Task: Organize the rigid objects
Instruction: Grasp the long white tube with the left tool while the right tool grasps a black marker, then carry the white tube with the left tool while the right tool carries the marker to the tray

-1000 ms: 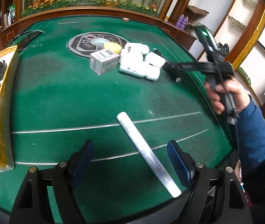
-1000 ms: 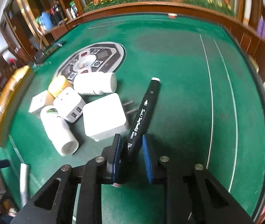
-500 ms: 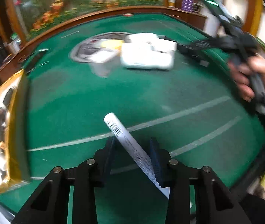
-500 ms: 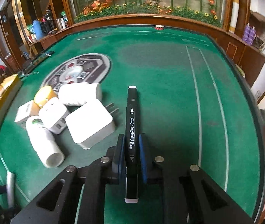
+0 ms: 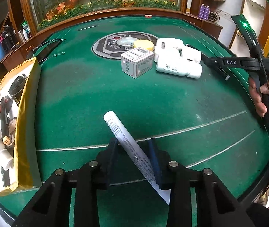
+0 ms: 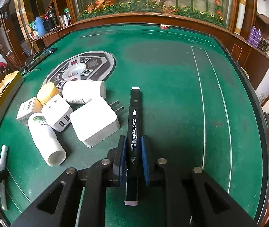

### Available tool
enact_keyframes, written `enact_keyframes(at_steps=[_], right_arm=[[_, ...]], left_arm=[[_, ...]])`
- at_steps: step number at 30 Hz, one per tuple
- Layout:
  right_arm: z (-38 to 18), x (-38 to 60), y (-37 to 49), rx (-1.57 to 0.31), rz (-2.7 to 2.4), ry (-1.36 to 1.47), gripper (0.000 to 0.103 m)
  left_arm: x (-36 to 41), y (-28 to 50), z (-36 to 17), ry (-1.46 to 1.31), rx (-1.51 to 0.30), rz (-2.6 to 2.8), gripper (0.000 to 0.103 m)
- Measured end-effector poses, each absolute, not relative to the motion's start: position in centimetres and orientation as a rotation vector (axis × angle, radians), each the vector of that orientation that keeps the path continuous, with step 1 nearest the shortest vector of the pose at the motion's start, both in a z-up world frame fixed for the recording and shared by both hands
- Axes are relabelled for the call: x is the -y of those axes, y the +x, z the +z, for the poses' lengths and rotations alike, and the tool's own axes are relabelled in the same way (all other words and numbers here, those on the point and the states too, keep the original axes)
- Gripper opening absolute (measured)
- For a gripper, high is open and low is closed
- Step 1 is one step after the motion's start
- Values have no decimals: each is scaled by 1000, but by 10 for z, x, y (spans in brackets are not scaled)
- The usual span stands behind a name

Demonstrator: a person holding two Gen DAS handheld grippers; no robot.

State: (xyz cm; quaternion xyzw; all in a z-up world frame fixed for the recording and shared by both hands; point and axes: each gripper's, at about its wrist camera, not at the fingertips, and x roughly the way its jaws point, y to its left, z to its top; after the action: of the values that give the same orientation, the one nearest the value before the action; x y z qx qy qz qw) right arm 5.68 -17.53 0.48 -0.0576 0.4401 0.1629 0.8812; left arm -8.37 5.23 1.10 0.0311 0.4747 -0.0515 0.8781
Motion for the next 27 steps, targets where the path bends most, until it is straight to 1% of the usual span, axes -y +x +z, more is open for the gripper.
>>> enact_keyframes(at_steps=[3,5,6,7,10,16,21,27], right_arm=[[4,175,56,-914,333,-131,14],[4,174,56,-912,332,-138,14],[4,174,55,-912,334,-138,14],[5,175,56,-915,339,-125,14],[6,178,56,-922,356,-94,14],[8,180,55,-920,346,-86,14],[6,176,54,-933,352,-112,14],[6,175,54,-929,346,-109,14]], left_arm=[[-48,-85,11,77,-997,-115,36],[-46,-87,12,81,-999,-126,27],[-46,-88,12,76,-1000,-127,17],[-44,-88,13,85,-998,-127,14],[-39,-92,18,119,-957,-134,14],[-43,-89,12,118,-1001,-122,14],[-35,-93,13,198,-977,-120,16],[-50,-94,11,77,-967,-133,14]])
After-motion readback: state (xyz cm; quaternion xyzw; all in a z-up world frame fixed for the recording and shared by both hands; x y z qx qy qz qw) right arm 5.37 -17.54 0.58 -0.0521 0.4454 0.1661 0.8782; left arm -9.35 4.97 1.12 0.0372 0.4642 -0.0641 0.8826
